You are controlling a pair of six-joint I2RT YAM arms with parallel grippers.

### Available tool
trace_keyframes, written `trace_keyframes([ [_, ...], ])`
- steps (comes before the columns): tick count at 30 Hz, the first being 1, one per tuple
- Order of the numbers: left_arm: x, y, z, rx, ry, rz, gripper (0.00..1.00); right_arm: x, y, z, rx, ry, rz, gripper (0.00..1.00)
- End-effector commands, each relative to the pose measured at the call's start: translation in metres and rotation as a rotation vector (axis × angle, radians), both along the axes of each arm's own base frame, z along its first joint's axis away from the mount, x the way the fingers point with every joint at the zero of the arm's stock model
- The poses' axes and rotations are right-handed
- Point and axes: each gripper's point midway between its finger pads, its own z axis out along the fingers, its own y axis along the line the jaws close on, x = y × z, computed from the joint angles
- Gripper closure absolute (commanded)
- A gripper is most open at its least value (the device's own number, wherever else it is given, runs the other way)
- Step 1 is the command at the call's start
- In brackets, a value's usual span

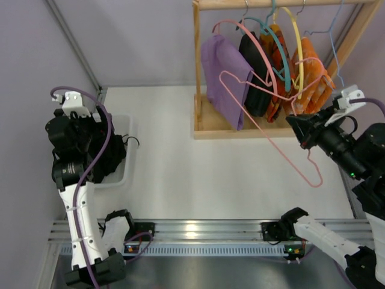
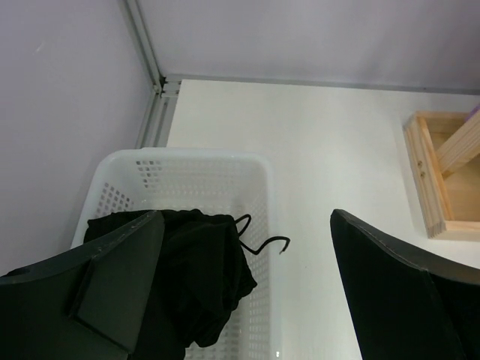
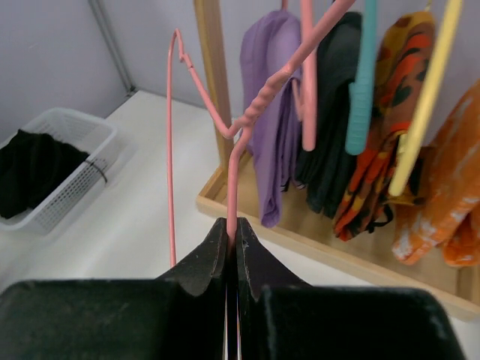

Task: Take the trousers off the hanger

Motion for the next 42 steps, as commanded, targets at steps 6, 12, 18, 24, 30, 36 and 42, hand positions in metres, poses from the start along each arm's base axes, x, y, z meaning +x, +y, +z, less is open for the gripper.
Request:
trace_keyframes([
  [6, 0.000, -0.024, 0.028, -0.061, -0.043, -0.117, 0.01, -0.009, -0.073, 0.050, -0.050, -0.178, -0.324, 1.00],
  [12, 0.004, -0.024, 0.021, -0.066, -0.018, -0.124, 0.01, -0.016, -0.047, 0.060, -0.029, -0.168, -0.174, 1.00],
  [18, 0.007, -0.021, 0.024, -0.082, -0.021, -0.100, 0.01, 0.040, -0.011, 0.054, -0.080, -0.053, -0.118, 1.00],
  [24, 0.003, -0.020, 0.026, -0.098, -0.030, -0.081, 0.01, 0.099, -0.007, 0.068, -0.146, -0.063, -0.224, 1.00],
  [30, 0.004, -0.020, 0.016, -0.138, -0.013, -0.069, 0.01, 0.140, 0.030, 0.077, -0.161, -0.077, -0.156, 1.00],
  [36, 0.000, -0.024, 0.019, -0.171, -0.024, -0.072, 0.01, 0.176, 0.073, 0.085, -0.238, -0.196, -0.183, 1.00],
  [42, -0.008, -0.024, 0.016, -0.169, -0.033, -0.060, 0.01, 0.215, 0.090, 0.085, -0.277, -0.234, -0.326, 1.00],
])
